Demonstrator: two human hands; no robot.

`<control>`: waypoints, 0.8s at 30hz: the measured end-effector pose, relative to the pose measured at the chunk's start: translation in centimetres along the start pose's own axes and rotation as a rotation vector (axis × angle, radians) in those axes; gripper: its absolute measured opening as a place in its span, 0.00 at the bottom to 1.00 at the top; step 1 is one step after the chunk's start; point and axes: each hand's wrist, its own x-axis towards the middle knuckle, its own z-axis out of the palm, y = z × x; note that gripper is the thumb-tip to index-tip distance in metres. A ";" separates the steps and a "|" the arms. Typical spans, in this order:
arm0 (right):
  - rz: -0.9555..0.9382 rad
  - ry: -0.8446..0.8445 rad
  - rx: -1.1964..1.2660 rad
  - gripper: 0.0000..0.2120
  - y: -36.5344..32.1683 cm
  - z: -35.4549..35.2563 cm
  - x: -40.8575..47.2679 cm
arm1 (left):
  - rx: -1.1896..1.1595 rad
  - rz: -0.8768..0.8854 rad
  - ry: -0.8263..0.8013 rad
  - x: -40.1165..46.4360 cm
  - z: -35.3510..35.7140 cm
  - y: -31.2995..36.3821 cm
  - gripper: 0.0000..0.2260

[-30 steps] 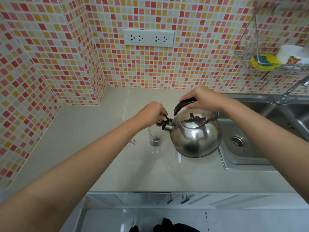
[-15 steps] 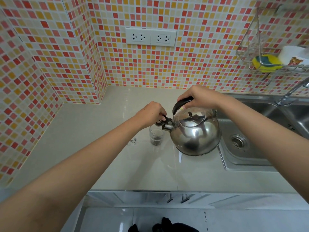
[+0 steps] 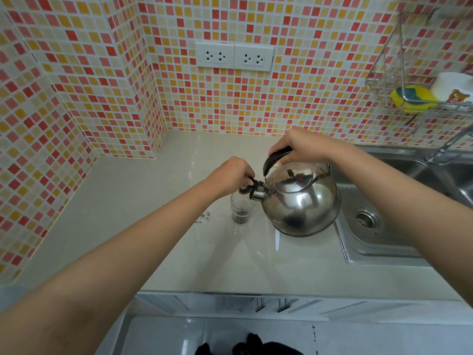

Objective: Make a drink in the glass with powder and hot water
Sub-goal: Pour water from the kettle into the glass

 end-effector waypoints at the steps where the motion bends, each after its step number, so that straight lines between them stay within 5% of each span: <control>1: -0.002 -0.006 -0.011 0.12 -0.1 0.0 0.1 | 0.001 0.000 -0.002 0.0 0.0 0.0 0.09; 24: -0.026 -0.058 -0.089 0.11 -1.1 -0.5 1.0 | -0.030 -0.026 0.042 0.3 0.9 -1.0 0.11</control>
